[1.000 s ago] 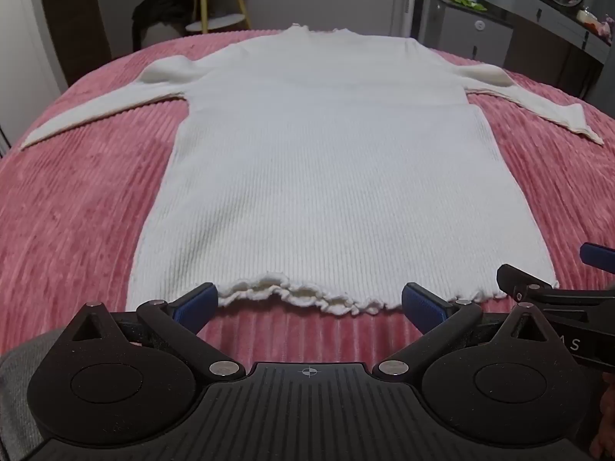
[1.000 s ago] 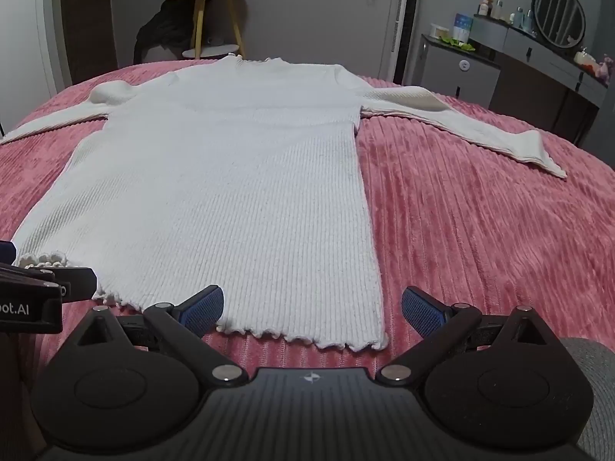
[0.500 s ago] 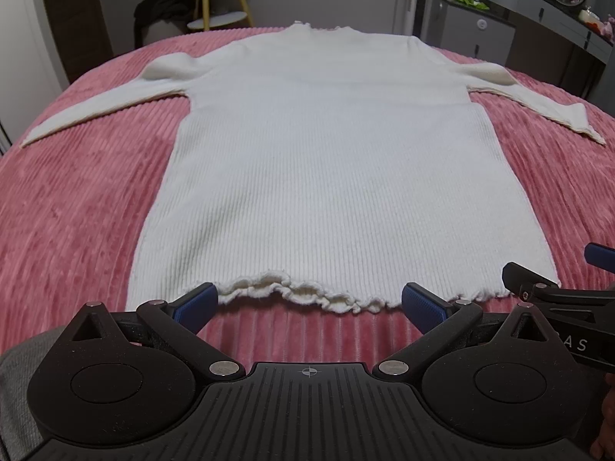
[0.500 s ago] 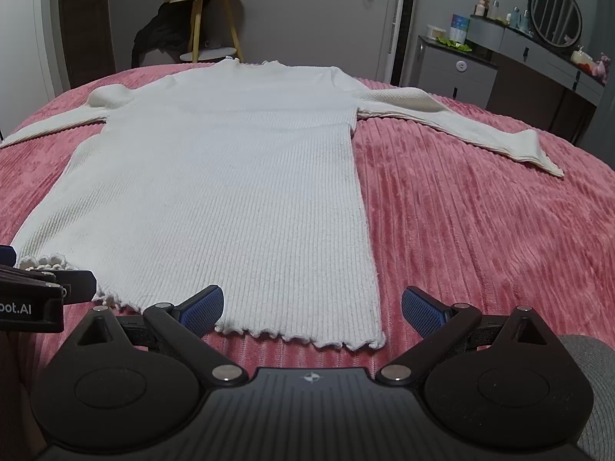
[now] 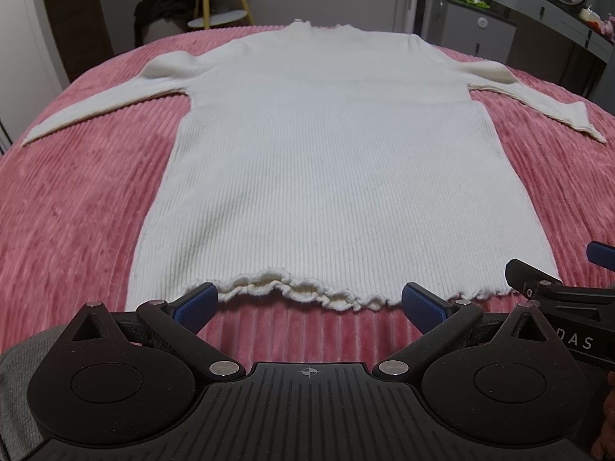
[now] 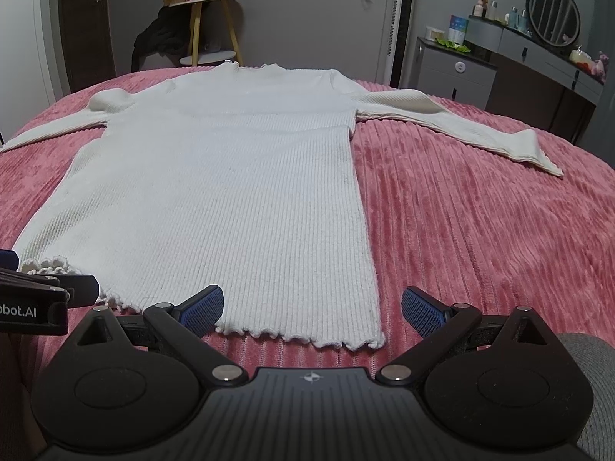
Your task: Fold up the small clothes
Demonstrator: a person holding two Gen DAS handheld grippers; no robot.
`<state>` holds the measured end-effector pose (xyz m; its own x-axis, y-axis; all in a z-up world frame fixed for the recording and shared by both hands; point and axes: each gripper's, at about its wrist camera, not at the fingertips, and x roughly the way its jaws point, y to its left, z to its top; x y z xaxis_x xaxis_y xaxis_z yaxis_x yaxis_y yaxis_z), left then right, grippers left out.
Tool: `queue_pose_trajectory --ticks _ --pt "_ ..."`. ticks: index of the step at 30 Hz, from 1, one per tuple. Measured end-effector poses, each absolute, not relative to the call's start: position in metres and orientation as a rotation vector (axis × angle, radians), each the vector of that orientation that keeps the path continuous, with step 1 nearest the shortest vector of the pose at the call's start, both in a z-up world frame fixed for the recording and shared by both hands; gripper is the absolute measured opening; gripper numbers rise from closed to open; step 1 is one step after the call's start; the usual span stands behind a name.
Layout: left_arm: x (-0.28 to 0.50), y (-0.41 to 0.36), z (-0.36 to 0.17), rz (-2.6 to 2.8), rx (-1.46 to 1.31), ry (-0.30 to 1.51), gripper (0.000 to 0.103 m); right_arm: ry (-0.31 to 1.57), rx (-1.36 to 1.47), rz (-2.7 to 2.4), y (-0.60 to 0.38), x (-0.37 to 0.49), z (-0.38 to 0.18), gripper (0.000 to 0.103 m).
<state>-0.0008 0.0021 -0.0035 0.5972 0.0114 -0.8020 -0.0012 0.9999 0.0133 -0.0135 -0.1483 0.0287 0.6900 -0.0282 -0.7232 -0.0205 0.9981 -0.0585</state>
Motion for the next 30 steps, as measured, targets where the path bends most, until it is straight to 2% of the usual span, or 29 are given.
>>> queue_pose_trajectory --ticks 30 --pt "0.0025 0.0043 -0.0073 0.015 -0.001 0.958 0.103 0.817 -0.048 -0.005 -0.1510 -0.0151 0.0276 0.099"
